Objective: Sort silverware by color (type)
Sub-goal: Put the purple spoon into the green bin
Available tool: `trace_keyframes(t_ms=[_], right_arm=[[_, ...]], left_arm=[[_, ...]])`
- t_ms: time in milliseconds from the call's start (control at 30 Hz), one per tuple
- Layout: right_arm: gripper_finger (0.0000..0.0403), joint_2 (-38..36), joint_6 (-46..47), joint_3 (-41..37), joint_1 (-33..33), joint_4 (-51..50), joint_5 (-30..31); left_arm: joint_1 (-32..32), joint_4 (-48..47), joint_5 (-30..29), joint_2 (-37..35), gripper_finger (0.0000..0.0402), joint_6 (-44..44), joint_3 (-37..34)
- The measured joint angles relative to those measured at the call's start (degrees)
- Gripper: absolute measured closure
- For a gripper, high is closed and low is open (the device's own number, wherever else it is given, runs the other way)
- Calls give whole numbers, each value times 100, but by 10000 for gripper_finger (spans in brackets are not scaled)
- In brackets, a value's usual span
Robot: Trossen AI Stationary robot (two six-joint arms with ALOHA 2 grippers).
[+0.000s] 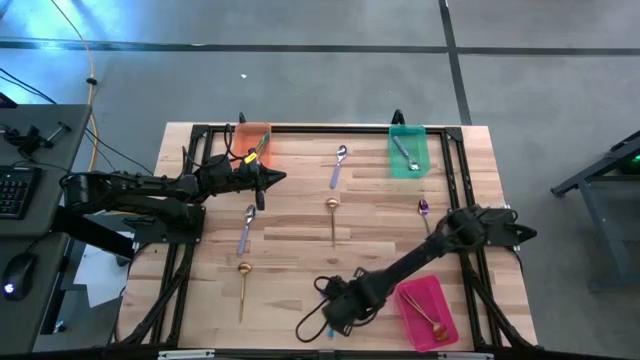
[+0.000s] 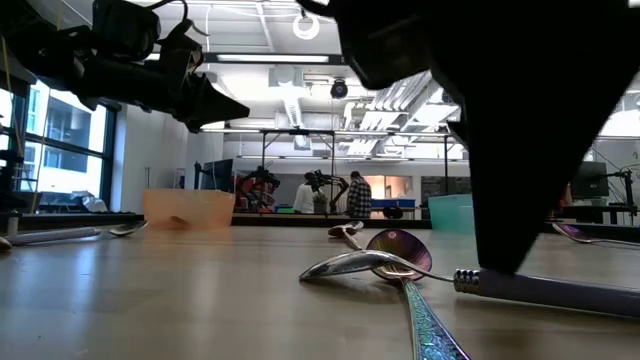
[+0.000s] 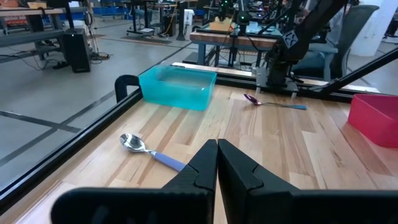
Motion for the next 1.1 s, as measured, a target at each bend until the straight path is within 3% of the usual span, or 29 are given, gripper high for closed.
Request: trace_keyframes(t_ms=[200, 533, 867, 1100], right_arm=[[264, 175, 42, 40, -12, -151, -212], [389, 164, 13, 1, -129, -150, -385], [394, 88, -211, 210, -230, -229, -542], [398, -394, -256, 224, -416, -587, -184]], left_arm=[[0, -2, 0, 0, 399, 0, 0], [0, -4, 0, 0, 399, -15, 0], [0, -4, 0, 0, 399, -17, 0], [-3, -42, 0, 0, 399, -61, 0]])
